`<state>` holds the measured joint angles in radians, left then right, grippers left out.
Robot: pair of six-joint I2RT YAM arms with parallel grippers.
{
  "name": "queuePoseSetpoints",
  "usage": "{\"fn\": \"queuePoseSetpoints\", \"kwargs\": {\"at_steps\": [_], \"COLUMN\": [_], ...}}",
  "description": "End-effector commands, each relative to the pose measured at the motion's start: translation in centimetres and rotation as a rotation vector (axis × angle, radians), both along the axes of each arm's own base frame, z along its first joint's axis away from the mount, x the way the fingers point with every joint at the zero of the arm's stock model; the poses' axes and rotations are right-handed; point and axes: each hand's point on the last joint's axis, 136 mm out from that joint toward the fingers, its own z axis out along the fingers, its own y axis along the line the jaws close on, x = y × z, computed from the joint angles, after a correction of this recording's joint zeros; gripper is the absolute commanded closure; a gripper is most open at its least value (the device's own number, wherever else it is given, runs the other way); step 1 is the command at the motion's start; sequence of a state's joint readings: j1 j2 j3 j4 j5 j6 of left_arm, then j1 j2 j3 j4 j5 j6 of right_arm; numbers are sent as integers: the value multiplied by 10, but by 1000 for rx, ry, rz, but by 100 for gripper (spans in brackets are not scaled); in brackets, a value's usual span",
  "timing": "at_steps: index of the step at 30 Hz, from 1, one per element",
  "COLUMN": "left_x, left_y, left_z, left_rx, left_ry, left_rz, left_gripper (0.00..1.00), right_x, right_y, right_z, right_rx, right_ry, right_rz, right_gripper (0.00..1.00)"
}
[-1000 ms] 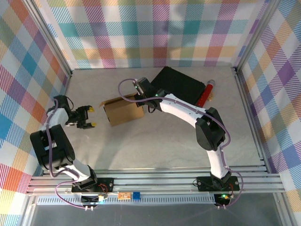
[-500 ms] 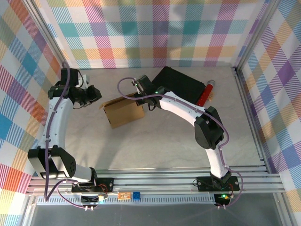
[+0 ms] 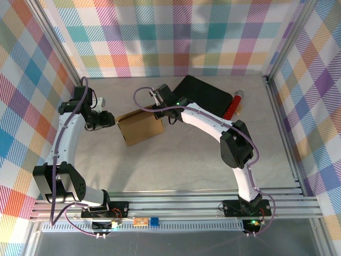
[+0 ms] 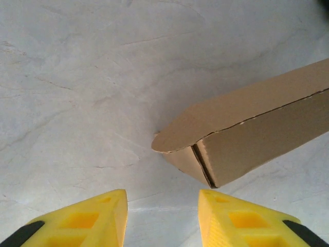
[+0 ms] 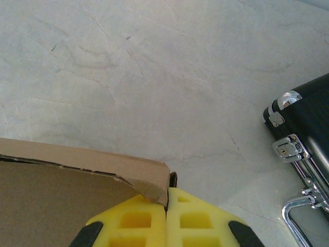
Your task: Fold the paper box
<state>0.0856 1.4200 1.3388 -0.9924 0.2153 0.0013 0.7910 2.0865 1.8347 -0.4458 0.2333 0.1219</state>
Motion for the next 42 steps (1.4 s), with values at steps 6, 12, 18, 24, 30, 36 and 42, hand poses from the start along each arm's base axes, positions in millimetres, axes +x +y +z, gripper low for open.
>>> {"fn": "queuePoseSetpoints", "kwargs": {"at_steps": [6,12,18,24,30,36,42], "left_x": [20,26,31,42,45,52,50], "left_y": [-14,-17,-12,-14,-18,-20,-25], "left_z": [-2,-12,-22,-21,-28,-25,-22], "left_rx": [-28,-27,16,8,17,6,-16], "left_ry": [-42,-22,-8,-22,-3,-17,3], "left_rz": [-70,-78,-64,-65,-71,-63,-53], "left_gripper": [61,62,68,73,74,83,94], "right_x": [-28,-28,-28,-28,-27,-27,-25], "right_y": [-22,-22,-20,-20,-20,-19,-20], "right_z": [-72,-73,-74,-74,-75,-76,-76], "right_rx": [-169,-168,-166,-165,-165,-163,-169], "right_ry": [206,210,213,214,215,218,211], "right_rz": [26,24,25,25,26,28,25], "right_gripper": [100,100,100,100,100,100,100]}}
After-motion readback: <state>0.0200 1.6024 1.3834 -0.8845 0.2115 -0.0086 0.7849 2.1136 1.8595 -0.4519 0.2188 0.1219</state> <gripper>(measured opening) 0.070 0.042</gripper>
